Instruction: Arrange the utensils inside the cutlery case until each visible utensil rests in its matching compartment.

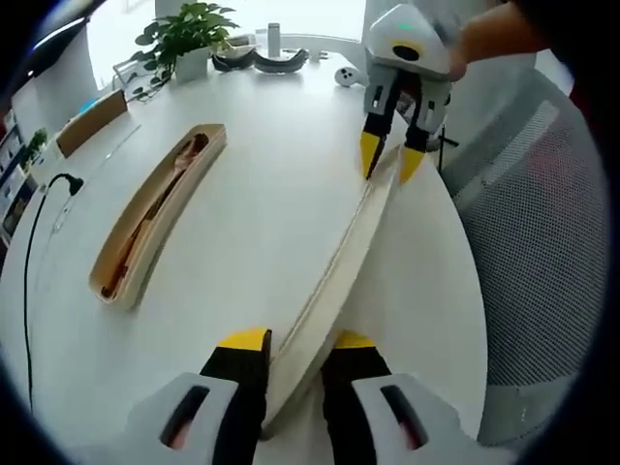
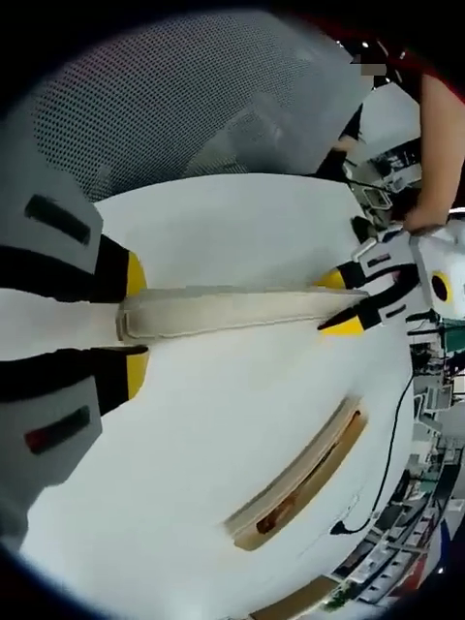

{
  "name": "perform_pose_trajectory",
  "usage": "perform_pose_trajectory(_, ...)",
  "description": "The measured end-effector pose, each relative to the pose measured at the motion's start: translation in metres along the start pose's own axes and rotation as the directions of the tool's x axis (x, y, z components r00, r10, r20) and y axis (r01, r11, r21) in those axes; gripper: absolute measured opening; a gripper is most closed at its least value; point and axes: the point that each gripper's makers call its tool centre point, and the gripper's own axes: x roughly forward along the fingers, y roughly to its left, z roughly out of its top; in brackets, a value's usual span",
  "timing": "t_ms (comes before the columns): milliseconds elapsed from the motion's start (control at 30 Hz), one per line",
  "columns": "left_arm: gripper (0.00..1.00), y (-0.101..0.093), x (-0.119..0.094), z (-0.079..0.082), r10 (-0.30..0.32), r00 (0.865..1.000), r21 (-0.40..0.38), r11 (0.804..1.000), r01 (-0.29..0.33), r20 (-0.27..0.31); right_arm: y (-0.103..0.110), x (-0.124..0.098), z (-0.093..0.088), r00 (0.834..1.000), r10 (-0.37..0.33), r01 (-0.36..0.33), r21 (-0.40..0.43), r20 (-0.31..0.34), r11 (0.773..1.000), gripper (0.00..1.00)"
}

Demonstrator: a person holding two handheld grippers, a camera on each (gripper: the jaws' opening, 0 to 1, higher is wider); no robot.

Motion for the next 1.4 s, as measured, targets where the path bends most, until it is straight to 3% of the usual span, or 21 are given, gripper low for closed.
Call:
perform_pose_trajectory(33,0.2,0.0,0.0,0.0,0.005,1.0,0.007,1.0,-0.005,0.003,0.0,0.0,0.004,1.0,0.004,-0.004,-0.007,0.029,1.0,0.08)
perform_pose_trajectory(200,0.2,0.0,-0.001,0.0,-0.007,1.0,0.02,1.0,0.007,-0.001,-0.001,0.002,0.004,0.999,0.002,0.0,-0.035,0.044,0.999,0.04)
perform_pose_trajectory(233,0.21,0.0,-0.001,0.001,-0.013,1.0,0.022,1.0,0.013,-0.005,0.001,0.001,0.004,0.999,0.015,-0.014,-0.015,0.049,1.0,0.04)
perform_pose_trajectory(300,0.24,0.0,0.0,0.002,-0.012,1.0,0.017,1.0,0.012,-0.006,0.005,-0.003,0.008,0.996,0.042,-0.037,-0.068,0.079,0.997,0.03)
perform_pose_trajectory(400,0.31,-0.001,0.001,0.003,0.008,1.0,0.08,0.997,-0.008,-0.001,0.018,-0.009,0.015,0.986,0.121,-0.121,-0.005,0.111,0.993,0.02)
perform_pose_trajectory(433,0.35,0.002,0.001,0.004,0.025,1.0,0.053,0.998,-0.026,0.017,0.016,-0.012,0.017,0.987,0.115,-0.114,-0.008,0.115,0.993,0.02)
perform_pose_trajectory(533,0.46,0.006,0.001,0.002,0.041,0.999,0.005,0.999,-0.041,0.023,0.028,-0.021,0.027,0.97,0.181,-0.197,0.088,0.165,0.976,0.01)
perform_pose_trajectory(633,0.49,0.001,0.0,0.003,0.041,0.998,0.027,0.999,-0.043,0.054,0.032,-0.026,0.031,0.958,0.208,-0.238,0.143,0.198,0.961,0.01)
perform_pose_trajectory(667,0.51,0.0,0.0,0.004,0.051,0.997,0.04,0.998,-0.054,0.061,0.033,-0.03,0.037,0.943,0.217,-0.262,0.162,0.252,0.951,0.01)
perform_pose_trajectory(733,0.52,0.001,0.0,0.005,0.065,0.995,0.051,0.996,-0.069,0.072,0.03,-0.034,0.04,0.939,0.194,-0.246,0.163,0.283,0.955,0.01)
perform_pose_trajectory(767,0.54,0.002,-0.001,0.005,0.074,0.994,0.056,0.995,-0.078,0.075,0.034,-0.039,0.042,0.928,0.216,-0.275,0.166,0.304,0.947,0.01)
perform_pose_trajectory(867,0.64,-0.001,-0.002,0.007,0.091,0.992,0.104,0.99,-0.1,0.084,0.051,-0.048,0.045,0.891,0.309,-0.409,0.29,0.333,0.866,0.0)
perform_pose_trajectory(967,0.65,-0.008,-0.001,0.009,0.076,0.992,0.15,0.985,-0.09,0.098,0.05,-0.05,0.041,0.888,0.324,-0.447,0.448,0.326,0.775,0.0)
perform_pose_trajectory(1000,0.64,-0.009,-0.001,0.01,0.078,0.991,0.158,0.983,-0.094,0.104,0.047,-0.048,0.04,0.89,0.317,-0.445,0.48,0.327,0.756,0.0)
perform_pose_trajectory(1067,0.6,-0.012,-0.002,0.01,0.076,0.992,0.164,0.982,-0.093,0.106,0.052,-0.052,0.038,0.867,0.375,-0.498,0.606,0.329,0.62,0.0)
perform_pose_trajectory(1133,0.58,-0.013,-0.003,0.008,0.074,0.991,0.165,0.982,-0.091,0.107,0.049,-0.053,0.04,0.848,0.385,-0.528,0.635,0.364,0.563,0.0)
perform_pose_trajectory(1167,0.57,-0.013,-0.003,0.008,0.074,0.991,0.172,0.981,-0.093,0.112,0.048,-0.052,0.039,0.849,0.384,-0.527,0.634,0.362,0.566,0.0)
perform_pose_trajectory(1200,0.56,-0.016,-0.003,0.007,0.062,0.992,0.179,0.981,-0.081,0.11,0.046,-0.052,0.035,0.845,0.398,-0.527,0.678,0.356,0.513,0.0)
perform_pose_trajectory(1267,0.51,-0.019,-0.003,0.007,0.052,0.993,0.205,0.976,-0.073,0.103,0.048,-0.051,0.031,0.829,0.437,-0.537,0.716,0.35,0.446,0.01)
perform_pose_trajectory(1333,0.5,-0.023,-0.003,0.007,0.039,0.995,0.22,0.974,-0.057,0.087,0.037,-0.045,0.028,0.849,0.402,-0.509,0.738,0.344,0.444,0.01)
perform_pose_trajectory(1400,0.48,-0.022,-0.003,0.008,0.048,0.996,0.248,0.967,-0.065,0.074,0.033,-0.043,0.029,0.858,0.379,-0.496,0.75,0.346,0.438,0.02)
